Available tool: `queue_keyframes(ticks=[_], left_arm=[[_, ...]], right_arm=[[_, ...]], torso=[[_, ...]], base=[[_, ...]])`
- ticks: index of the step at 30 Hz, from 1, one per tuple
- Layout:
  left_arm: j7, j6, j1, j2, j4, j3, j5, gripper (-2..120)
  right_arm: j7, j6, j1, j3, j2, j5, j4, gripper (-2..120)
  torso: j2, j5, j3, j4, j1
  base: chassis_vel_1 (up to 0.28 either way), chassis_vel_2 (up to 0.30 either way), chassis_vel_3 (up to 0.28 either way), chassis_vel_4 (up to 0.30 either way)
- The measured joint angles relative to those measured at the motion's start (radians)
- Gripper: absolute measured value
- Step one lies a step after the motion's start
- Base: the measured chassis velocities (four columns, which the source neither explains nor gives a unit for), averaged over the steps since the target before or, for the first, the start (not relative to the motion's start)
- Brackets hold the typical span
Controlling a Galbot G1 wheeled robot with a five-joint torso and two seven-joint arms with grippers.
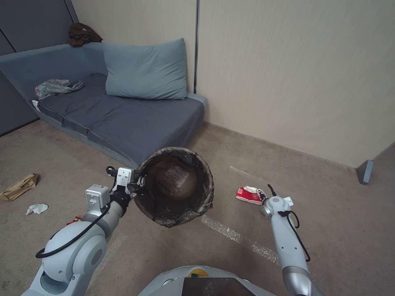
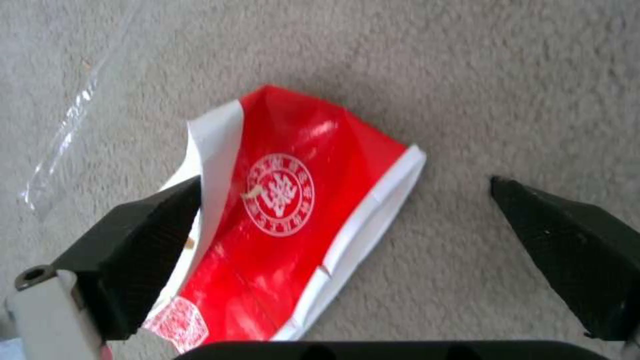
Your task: Pick up the trash bin, then pick up the garbage from the floor and place it into the trash bin.
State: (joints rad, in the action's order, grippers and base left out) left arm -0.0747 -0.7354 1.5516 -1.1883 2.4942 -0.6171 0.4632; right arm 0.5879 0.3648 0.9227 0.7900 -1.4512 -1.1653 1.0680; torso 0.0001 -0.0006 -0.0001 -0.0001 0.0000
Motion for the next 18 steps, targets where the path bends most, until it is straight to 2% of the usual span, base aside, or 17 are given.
queue_keyframes(ticks=[6,18], left_arm=[[0.001,0.000,0.000,-0.002,0.000,0.003,-0.001,0],[0.006,0.000,0.000,-0.004,-0.001,0.007,-0.004,0]], right_arm=[[0.012,0.001,0.026,-0.006,-0.016,0.008,0.049,100],[0.039,0.016,0.042,-0.039,-0.035,0.016,0.125,100]], torso=[[0.000,0.0012,0.000,0.0002,0.000],[0.000,0.0012,0.000,0.0003,0.000]], base=[[0.000,0.000,0.000,0.000],[0.000,0.000,0.000,0.000]])
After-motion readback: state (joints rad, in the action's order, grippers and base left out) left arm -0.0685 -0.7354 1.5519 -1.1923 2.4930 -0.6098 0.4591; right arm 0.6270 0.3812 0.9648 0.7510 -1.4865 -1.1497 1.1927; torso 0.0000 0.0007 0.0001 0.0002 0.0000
